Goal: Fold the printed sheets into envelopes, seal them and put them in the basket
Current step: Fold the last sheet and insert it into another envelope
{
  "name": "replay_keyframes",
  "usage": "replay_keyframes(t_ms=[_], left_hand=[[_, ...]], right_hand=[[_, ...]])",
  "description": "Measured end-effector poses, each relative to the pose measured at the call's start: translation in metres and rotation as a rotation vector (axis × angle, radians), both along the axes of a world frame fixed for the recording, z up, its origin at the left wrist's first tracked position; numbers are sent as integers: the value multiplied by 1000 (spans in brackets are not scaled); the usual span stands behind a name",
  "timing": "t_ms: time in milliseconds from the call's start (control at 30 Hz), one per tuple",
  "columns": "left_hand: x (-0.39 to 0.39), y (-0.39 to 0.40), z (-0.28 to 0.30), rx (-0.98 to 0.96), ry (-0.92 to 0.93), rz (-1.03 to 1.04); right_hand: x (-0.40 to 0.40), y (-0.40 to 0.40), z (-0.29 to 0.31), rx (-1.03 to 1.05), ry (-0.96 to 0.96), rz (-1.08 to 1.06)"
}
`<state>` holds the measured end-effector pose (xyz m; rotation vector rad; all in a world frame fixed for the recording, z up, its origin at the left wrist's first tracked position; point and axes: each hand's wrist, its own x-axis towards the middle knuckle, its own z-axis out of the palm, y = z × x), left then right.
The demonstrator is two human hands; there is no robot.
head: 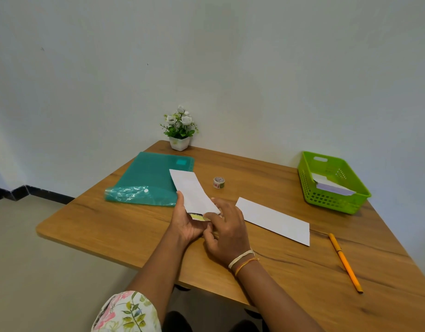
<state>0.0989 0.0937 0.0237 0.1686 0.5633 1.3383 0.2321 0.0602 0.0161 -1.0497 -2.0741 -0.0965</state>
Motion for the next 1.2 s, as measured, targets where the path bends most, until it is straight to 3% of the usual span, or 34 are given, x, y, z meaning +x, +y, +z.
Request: replay_keyframes(t_ms=[200, 367, 567, 667, 867, 1067, 1200], left_hand=[[-2, 5, -4, -43, -54, -57], [0, 3, -4, -7, -61, 16], [4, -4, 4, 51, -3, -109], [8, -8, 7, 83, 48, -145], [1, -6, 7, 51, 65, 21], [5, -7, 5, 13, 168, 88], [5, -6, 6, 38, 128, 59]], right_hand=[[-1, 5, -6, 72, -46, -12], [-3, 6, -3, 21, -111, -120], [-6, 10, -5, -47, -197, -193], [-8, 13, -9, -86, -242, -167], [-4, 12, -9, -45, -240, -27], [-6, 9, -8, -96, -199, -38], [-5, 5, -3, -134, -179, 10]])
